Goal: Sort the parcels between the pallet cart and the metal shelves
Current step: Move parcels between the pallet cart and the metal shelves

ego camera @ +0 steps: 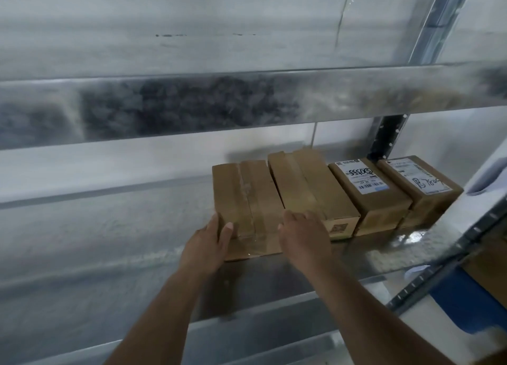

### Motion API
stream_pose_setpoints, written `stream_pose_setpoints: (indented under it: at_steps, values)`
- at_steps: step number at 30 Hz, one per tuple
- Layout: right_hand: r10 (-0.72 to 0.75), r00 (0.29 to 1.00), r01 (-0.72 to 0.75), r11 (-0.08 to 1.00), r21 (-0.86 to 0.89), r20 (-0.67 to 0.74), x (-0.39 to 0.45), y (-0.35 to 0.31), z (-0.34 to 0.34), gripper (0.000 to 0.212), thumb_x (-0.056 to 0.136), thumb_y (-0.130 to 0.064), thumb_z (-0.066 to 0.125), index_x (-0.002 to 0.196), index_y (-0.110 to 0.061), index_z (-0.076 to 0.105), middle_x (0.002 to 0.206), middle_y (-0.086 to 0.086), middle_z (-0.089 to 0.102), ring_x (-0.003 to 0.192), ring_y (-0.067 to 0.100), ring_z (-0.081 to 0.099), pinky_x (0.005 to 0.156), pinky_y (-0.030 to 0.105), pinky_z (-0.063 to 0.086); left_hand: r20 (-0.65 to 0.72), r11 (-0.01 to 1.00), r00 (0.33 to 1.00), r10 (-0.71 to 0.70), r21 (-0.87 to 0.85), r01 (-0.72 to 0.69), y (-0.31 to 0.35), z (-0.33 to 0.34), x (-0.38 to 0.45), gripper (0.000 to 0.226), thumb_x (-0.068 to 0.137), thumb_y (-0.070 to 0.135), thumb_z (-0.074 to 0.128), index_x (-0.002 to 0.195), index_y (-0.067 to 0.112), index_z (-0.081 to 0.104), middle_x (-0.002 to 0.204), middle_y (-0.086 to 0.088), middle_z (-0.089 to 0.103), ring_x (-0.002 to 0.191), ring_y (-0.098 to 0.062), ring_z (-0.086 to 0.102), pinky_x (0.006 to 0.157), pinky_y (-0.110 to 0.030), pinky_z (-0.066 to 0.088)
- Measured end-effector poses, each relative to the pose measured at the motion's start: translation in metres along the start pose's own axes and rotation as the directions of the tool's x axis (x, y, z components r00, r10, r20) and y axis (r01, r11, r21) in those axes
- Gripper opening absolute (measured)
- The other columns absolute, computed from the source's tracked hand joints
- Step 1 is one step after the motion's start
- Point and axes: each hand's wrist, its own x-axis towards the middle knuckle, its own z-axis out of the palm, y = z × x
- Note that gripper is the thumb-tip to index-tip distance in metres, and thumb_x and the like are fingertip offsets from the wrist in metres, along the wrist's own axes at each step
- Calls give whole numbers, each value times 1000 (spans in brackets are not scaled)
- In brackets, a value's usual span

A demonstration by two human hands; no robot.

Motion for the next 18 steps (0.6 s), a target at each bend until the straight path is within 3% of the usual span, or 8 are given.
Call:
stream_pose_setpoints:
  at_steps: [5,8,10,13,15,18]
  values:
    - [-45,999,46,999,-28,16,-3,-13,4,30,99,-26,37,123,-16,51,120,3,61,115,25,45,91,37,36,-37,998,998,-50,-48,49,-2,-5,-1,49,98,46,30,139,19,35,130,-10,55,115,-32,54,92,-39,43]
    - [-70,997,70,997,43,14,-7,-22,4,30,100,-27,37,123,-14,50,122,6,59,112,25,48,89,36,40,-133,994,986,-101,-51,95,-8,-12,-5,43,98,44,34,130,16,44,123,-12,59,110,-33,56,82,-33,38]
    - [-32,999,27,984,175,29,-8,-27,3,31,99,-30,39,123,-13,50,120,7,54,105,23,51,84,34,42,-160,991,979,-130,-47,124,-14,-16,-8,46,97,43,39,133,16,43,125,-11,59,111,-32,55,84,-35,39]
    - [84,991,-118,915,386,105,-5,-29,0,35,97,-30,45,127,-12,47,122,6,49,100,19,52,83,33,44,-119,987,981,-153,-76,145,-18,-17,-10,49,96,38,45,138,14,39,128,-10,55,108,-27,55,84,-35,39]
    - [123,974,-202,848,490,188,-3,-28,0,44,97,-27,48,137,-11,39,132,10,48,112,23,51,89,33,41,-66,970,983,-169,-191,154,-19,-18,-11,46,95,34,48,134,10,40,123,-10,56,97,-21,51,81,-32,38]
    - [109,939,-297,739,605,327,-5,-23,4,59,98,-24,46,149,-14,19,150,10,33,131,26,40,92,29,34,64,884,979,-196,-421,205,-22,-21,-15,54,94,32,51,140,12,30,121,-6,53,103,-25,54,91,-45,47]
